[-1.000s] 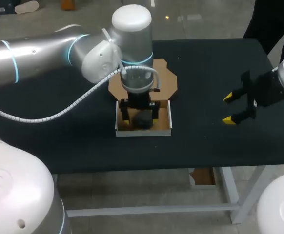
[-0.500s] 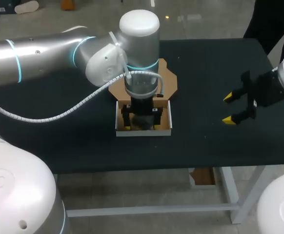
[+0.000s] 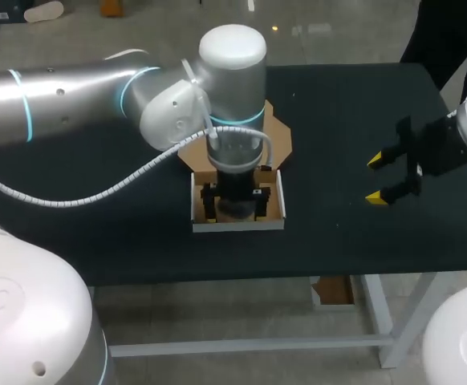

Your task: Assemble the packaging by folding the flat box into shape, placing the metal phone stand inside, and closing the box properly

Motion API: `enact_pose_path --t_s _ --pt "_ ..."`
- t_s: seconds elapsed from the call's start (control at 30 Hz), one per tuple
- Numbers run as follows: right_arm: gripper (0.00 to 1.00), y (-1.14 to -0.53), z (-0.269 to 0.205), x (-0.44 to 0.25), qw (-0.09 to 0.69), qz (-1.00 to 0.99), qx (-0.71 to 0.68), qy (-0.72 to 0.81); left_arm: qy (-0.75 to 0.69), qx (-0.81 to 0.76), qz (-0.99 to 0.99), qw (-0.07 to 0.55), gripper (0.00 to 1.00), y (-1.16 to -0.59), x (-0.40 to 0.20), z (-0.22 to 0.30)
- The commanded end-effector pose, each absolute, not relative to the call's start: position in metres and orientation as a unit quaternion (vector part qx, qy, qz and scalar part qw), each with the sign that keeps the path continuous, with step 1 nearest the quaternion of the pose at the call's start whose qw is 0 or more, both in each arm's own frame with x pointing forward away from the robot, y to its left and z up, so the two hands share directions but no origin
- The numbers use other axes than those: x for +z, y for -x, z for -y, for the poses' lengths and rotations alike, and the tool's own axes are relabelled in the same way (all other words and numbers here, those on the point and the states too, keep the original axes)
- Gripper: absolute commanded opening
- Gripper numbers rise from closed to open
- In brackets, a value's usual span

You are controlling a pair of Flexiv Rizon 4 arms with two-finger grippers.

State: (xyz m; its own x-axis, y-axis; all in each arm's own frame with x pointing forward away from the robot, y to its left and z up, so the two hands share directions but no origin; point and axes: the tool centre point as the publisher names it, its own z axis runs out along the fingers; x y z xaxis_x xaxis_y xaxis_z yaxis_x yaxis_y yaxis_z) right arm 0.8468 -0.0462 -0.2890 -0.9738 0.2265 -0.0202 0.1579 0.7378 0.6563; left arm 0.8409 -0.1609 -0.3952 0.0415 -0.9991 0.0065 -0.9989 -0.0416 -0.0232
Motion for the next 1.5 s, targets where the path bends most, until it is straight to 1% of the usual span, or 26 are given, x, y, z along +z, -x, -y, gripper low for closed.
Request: enact_pose_path --t_s 0.03,0.57,1.0,1.5 --pt "1.00 -0.846 0.047 -0.288 0.049 -0.930 0.349 -0.102 0.719 -0.015 -0.695 0.012 1.00 -0.830 -0.394 0.161" --pt "1.00 -0.846 0.047 -0.288 0.049 -0.930 0.349 -0.102 0.726 -0.012 -0.687 0.017 1.00 -0.805 -0.394 0.161" --pt "1.00 -0.846 0.047 -0.288 0.049 -0.930 0.349 -0.102 0.722 -0.015 -0.691 0.024 1.00 -0.797 -0.391 0.161" --pt "1.00 -0.846 0.047 -0.288 0.049 -0.930 0.349 -0.102 0.686 -0.078 -0.722 0.044 1.00 -0.808 -0.343 0.159"
